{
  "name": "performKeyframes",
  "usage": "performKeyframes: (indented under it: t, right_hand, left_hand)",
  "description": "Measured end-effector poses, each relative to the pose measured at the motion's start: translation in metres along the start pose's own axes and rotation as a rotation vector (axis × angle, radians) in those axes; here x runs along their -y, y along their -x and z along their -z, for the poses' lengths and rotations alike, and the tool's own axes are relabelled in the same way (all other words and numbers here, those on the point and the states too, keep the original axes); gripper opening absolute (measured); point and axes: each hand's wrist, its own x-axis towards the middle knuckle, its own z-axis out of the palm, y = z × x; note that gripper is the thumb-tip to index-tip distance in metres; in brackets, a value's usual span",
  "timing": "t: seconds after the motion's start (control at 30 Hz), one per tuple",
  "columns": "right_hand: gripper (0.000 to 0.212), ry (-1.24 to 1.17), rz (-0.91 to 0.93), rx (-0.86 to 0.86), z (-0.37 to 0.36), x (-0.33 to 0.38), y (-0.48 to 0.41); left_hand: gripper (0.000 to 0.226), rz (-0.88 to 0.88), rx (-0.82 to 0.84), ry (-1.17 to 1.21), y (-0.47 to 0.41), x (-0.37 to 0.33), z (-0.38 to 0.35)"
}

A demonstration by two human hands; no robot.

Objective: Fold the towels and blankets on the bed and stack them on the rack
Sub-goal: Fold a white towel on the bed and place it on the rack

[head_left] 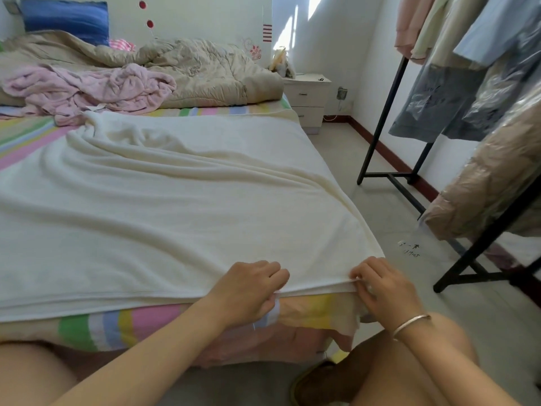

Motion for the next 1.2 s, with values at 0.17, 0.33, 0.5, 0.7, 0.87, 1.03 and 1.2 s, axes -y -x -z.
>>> performKeyframes:
  t: [0.17,0.33,0.5,0.7,0.87,1.03,1.2]
  right_hand:
    - [0.014,0.026,0.123,0.077,0.008,-0.002,0.008]
    - [0.018,0.098,0.022,0.043,-0.005,-0.001,0.013]
    - [0.013,0.048,-0.11,0.128,-0.001,0.006,0.015]
    - [0.012,-0.078,-0.182,0.062,-0.003,0.047,-0.026]
    - [0.027,-0.264,0.04,0.127,-0.038,0.141,-0.087]
    - [0.03,-0.372,0.24,0.215,-0.072,0.235,-0.141]
    - [0.029,-0.442,0.426,0.301,-0.096,0.314,-0.18]
  left_hand:
    - [0.012,-0.035,0.045,0.035,0.003,0.001,-0.001]
    - [0.017,0.019,0.039,0.02,0.004,-0.002,-0.009]
    - [0.022,0.052,0.005,0.07,0.009,-0.003,-0.008]
    - [0.018,0.123,-0.039,0.087,0.024,0.013,0.007]
    - [0.024,0.286,-0.082,0.047,0.077,0.05,0.024]
    - [0.032,0.559,-0.135,-0.022,0.164,0.104,0.04]
    - [0.039,0.857,-0.225,-0.119,0.253,0.157,0.053]
